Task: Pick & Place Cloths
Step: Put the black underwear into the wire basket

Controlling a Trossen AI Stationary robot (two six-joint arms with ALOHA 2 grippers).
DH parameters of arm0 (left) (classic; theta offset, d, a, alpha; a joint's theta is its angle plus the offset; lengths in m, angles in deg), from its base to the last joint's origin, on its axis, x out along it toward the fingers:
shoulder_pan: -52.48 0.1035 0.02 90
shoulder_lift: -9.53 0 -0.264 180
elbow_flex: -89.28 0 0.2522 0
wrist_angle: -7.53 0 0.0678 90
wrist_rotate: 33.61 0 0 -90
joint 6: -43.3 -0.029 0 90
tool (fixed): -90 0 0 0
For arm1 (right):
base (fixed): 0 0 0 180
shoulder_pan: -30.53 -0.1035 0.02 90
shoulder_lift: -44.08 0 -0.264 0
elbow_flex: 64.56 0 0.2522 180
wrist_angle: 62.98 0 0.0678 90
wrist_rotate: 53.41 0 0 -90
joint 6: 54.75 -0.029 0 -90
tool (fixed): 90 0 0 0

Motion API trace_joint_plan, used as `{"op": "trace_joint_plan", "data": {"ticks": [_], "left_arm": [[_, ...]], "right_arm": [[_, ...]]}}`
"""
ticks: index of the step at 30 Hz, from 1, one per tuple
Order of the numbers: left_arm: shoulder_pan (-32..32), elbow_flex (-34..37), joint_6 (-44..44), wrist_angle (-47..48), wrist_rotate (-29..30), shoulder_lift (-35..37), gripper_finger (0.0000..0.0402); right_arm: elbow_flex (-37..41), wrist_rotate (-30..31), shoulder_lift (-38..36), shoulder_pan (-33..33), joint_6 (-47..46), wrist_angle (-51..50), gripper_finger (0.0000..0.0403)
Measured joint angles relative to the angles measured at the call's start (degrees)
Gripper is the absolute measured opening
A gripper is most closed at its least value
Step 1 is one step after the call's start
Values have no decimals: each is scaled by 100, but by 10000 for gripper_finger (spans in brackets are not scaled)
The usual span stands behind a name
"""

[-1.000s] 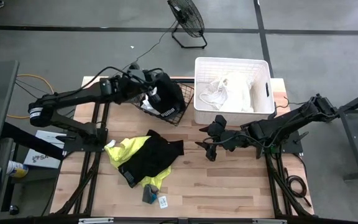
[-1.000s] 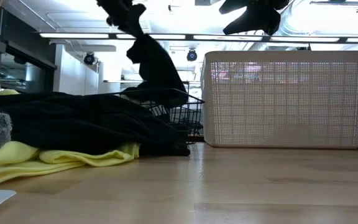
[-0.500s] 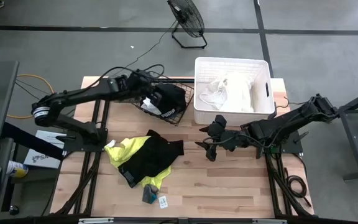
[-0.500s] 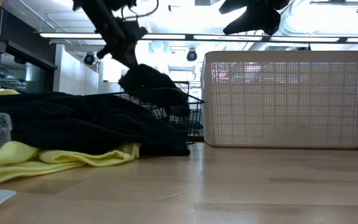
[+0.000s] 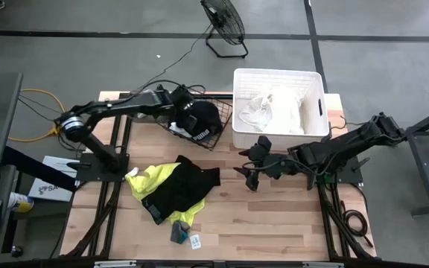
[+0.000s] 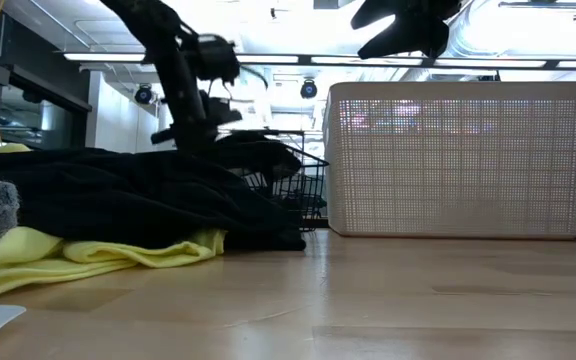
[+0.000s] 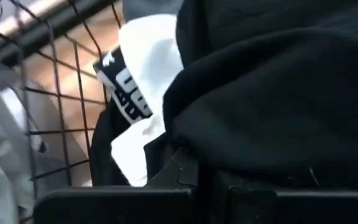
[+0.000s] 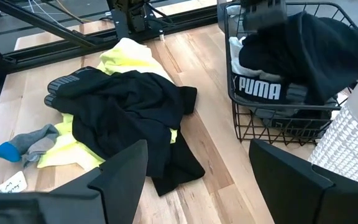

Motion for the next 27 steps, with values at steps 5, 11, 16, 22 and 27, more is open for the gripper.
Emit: {"op": "trace_joint_plan", "data": {"ticks": [5,11,16,22,27], "left_arm": [[-10,-10,0,-24,-60,-486,0],[-13,-17,-2,-46,-141,-856,0],[-13,-198,-183,167,-195,-853,20],[-24,-851,-420,841,-194,-854,101],[-26,-1538,-420,1684,-375,-852,170]], "right_arm": [[-1,0,0,-1,0,-2,275],[-1,0,0,0,2,-21,275],[-1,0,0,-1,-19,-117,275],[0,-4,0,1,-70,-137,275],[-1,-4,0,0,-76,-135,275]]}}
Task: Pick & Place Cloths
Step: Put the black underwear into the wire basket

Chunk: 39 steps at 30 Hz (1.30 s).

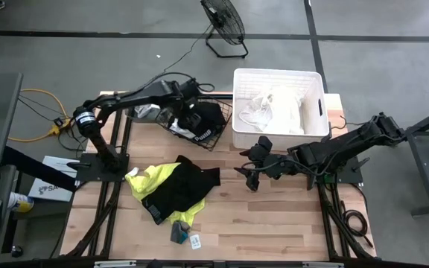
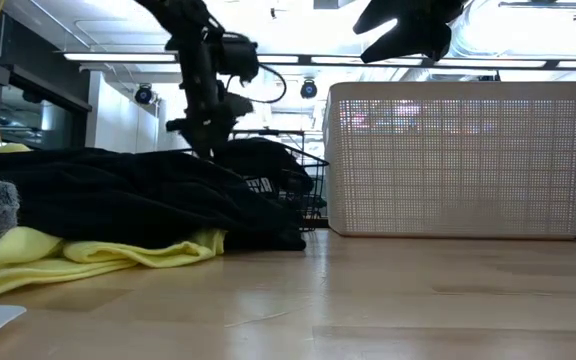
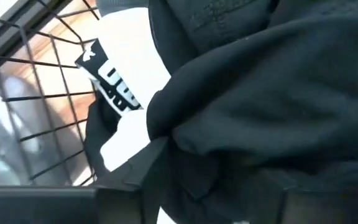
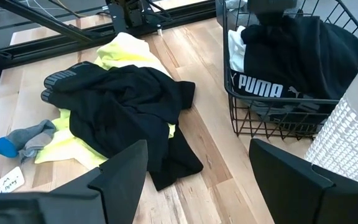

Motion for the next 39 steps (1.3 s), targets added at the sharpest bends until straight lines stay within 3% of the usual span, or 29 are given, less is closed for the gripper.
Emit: {"op": "trace_joint_plan", "data": {"ticks": [4,14,18,23,29,32,39], "left_arm": [[0,-416,37,561,1,0,196],[0,-1075,177,1222,657,2,199],[-29,-1143,-142,482,-1,7,196],[-163,-1150,-256,-461,-240,-102,144],[-292,-1141,-271,-815,-177,-429,18],[-295,-1146,-254,-932,-43,-744,12],[-289,-1143,-205,-251,206,-1327,3]], "right_arm": [[0,0,0,1,-8,3,275],[0,0,0,1,-93,7,275],[0,2,0,0,-96,7,275],[0,2,0,2,-131,9,275],[0,3,0,2,-138,4,275],[0,-2,-2,0,-138,-8,275],[0,-13,-2,-9,-138,-30,275]]}}
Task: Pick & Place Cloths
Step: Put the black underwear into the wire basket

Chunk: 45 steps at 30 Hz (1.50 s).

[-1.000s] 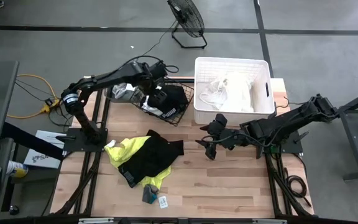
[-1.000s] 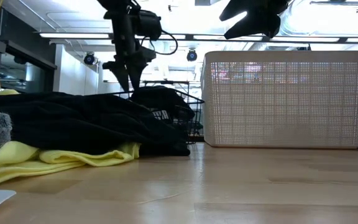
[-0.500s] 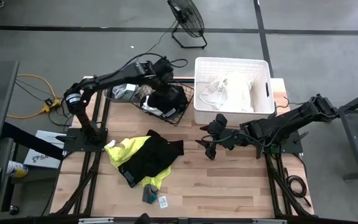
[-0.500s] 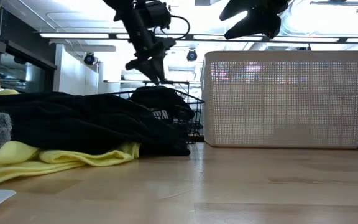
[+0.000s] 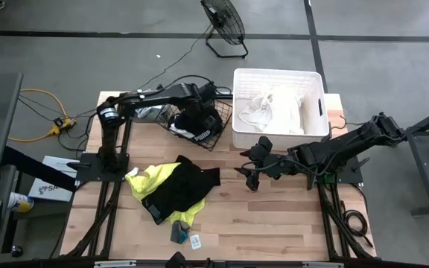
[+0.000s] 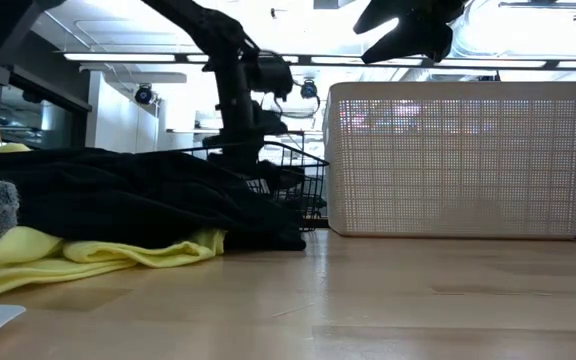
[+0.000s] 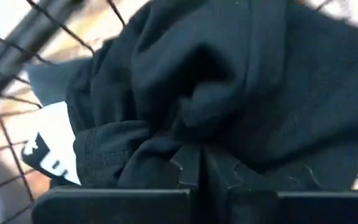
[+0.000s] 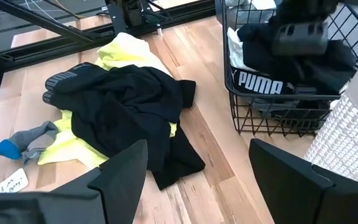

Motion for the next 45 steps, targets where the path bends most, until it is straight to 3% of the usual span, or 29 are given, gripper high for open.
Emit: {"op": "trace_joint_plan", "data": {"ticks": [11,22,26,35,39,45], "left_arm": [[0,-9,-62,81,-19,-494,1],[0,11,-330,381,7,35,7],[-11,11,-419,604,7,236,50],[-16,11,-506,1113,-143,1041,189],[-112,11,-515,1535,-424,1530,213],[-584,11,-699,2344,-692,2104,216]], "right_arm": [[1,17,0,0,-11,-52,275],[0,-15,0,-2,-89,-95,275],[0,-20,0,-2,-127,-96,275],[2,-22,0,-2,-127,-101,275],[0,-24,0,-2,-121,-109,275],[0,-118,0,-2,-118,-124,275]]}}
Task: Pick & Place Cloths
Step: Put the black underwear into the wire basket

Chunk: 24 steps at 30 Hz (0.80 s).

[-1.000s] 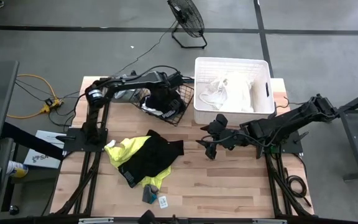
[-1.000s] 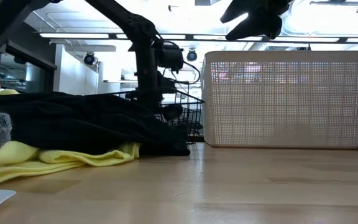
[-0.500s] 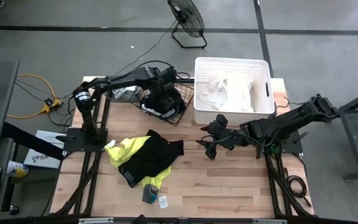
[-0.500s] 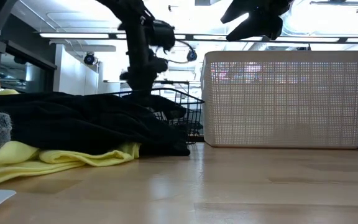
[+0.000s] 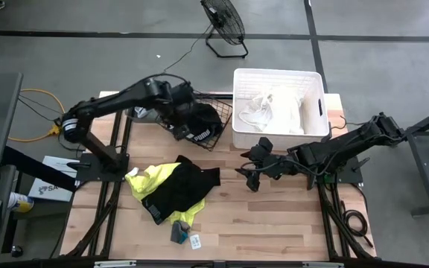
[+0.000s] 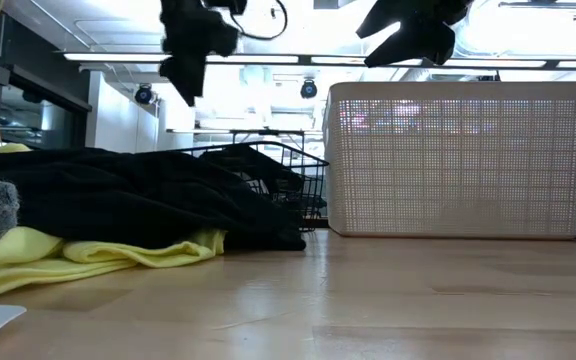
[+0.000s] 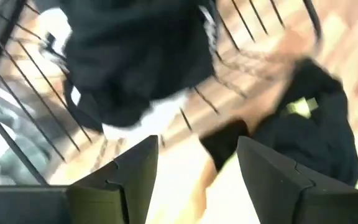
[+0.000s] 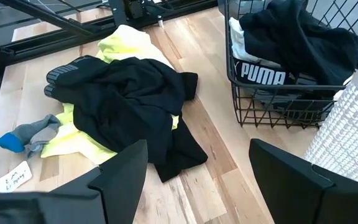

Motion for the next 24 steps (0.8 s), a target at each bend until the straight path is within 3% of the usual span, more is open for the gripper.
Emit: {"op": "trace_joint_plan", "data": {"ticks": [13,18,24], "left_arm": [[-1839,0,541,533,133,569,216],[-2660,56,1130,687,606,578,216],[-3616,566,1903,671,703,578,216]], "right_arm": [[0,-42,0,-44,-35,-13,275],[0,-38,0,-160,-37,-13,275],[0,6,0,-280,-53,-13,275]]}}
